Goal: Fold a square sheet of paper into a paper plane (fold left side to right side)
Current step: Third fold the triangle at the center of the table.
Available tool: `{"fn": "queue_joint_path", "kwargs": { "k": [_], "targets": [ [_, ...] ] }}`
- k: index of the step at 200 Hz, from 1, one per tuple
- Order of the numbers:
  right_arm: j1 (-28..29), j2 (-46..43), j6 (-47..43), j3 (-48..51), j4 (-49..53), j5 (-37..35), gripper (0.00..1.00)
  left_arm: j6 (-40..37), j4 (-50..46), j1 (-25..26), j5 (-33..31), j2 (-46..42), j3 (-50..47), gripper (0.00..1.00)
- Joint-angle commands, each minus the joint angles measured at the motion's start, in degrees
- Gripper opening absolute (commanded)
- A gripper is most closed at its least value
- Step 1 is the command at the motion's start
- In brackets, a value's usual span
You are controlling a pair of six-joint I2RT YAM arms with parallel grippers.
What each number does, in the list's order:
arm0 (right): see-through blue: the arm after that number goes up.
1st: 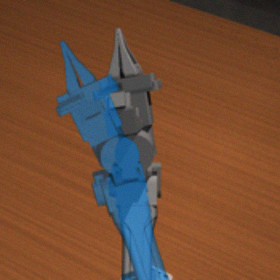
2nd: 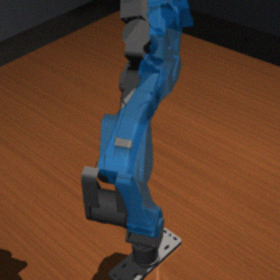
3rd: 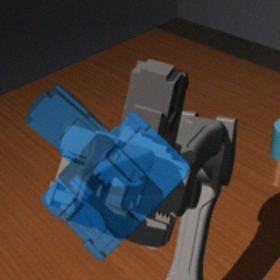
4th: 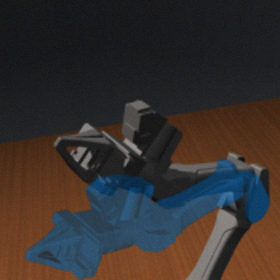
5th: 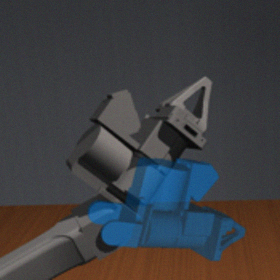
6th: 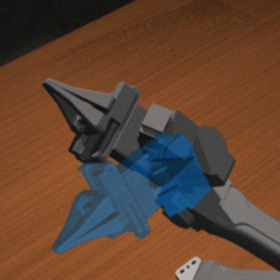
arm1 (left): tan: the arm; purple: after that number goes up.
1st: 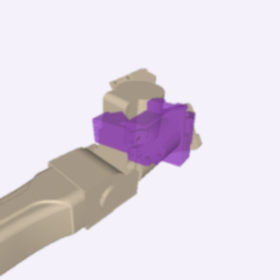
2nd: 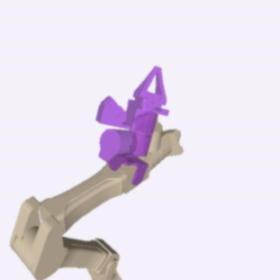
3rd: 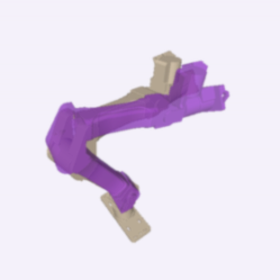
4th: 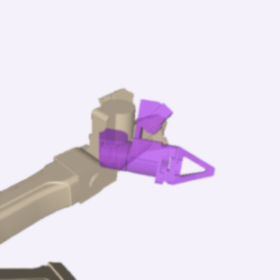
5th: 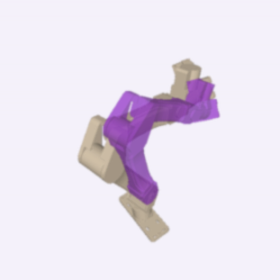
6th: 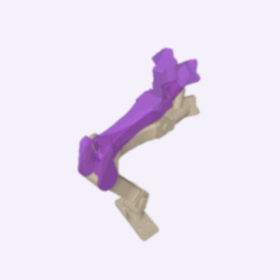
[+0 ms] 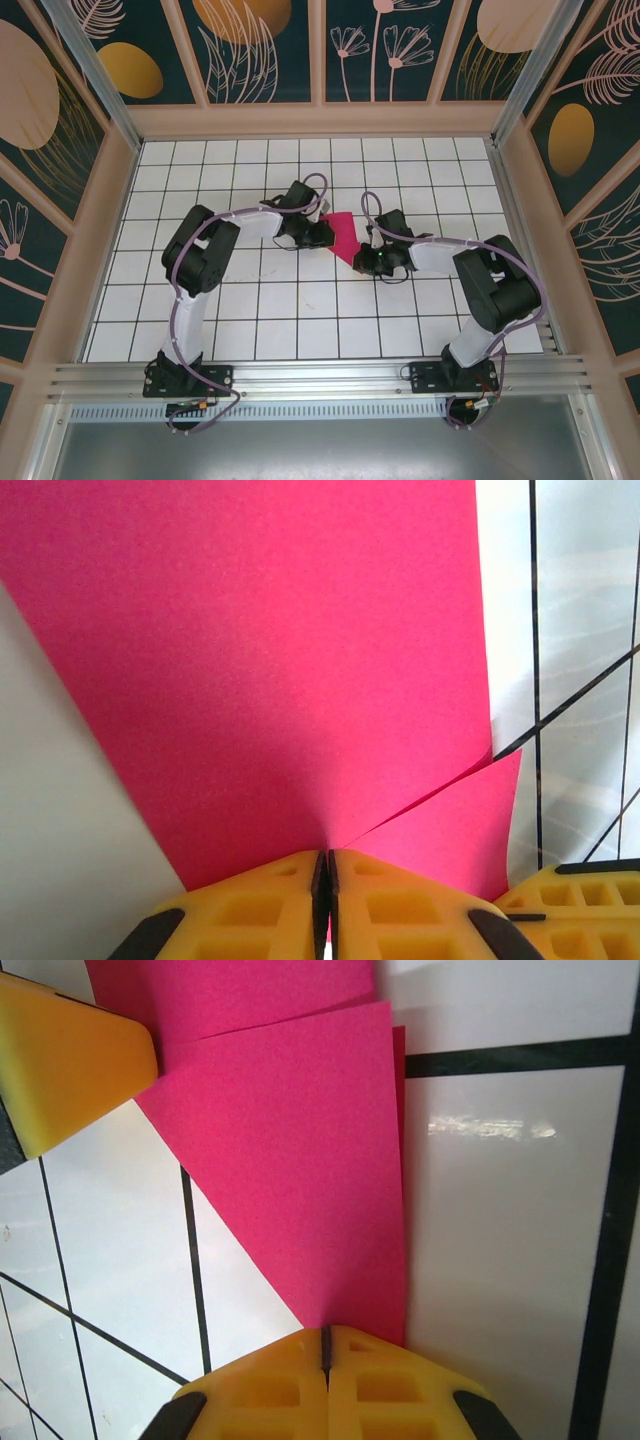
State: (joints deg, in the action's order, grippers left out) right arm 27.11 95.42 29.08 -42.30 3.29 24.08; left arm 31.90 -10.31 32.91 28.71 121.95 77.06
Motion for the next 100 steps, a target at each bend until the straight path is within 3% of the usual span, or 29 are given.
{"fn": "queue_joint_path", "kwargs": {
  "k": [1, 50, 72, 100],
  "targets": [
    [-0.74, 1.83, 0.00, 3.72, 7.99, -4.25, 0.00, -2.59, -2.91, -4.72, -11.55, 1.06, -3.39, 0.15],
    [-0.56, -0.49, 0.23, 3.48, 2.78, 1.42, 0.00, -4.53, -5.51, -6.70, -10.38, -3.20, -0.13, 0.25],
    [-0.57, -4.45, 0.02, 2.70, 0.88, 3.44, 0.14, -4.36, -5.57, -7.33, -9.51, -6.14, 0.12, 0.34],
    [-1.22, -9.96, -2.08, 0.18, 2.83, 0.87, 0.35, -2.06, -1.60, -7.34, -5.59, -9.62, -3.45, 0.40]
  ]
}}
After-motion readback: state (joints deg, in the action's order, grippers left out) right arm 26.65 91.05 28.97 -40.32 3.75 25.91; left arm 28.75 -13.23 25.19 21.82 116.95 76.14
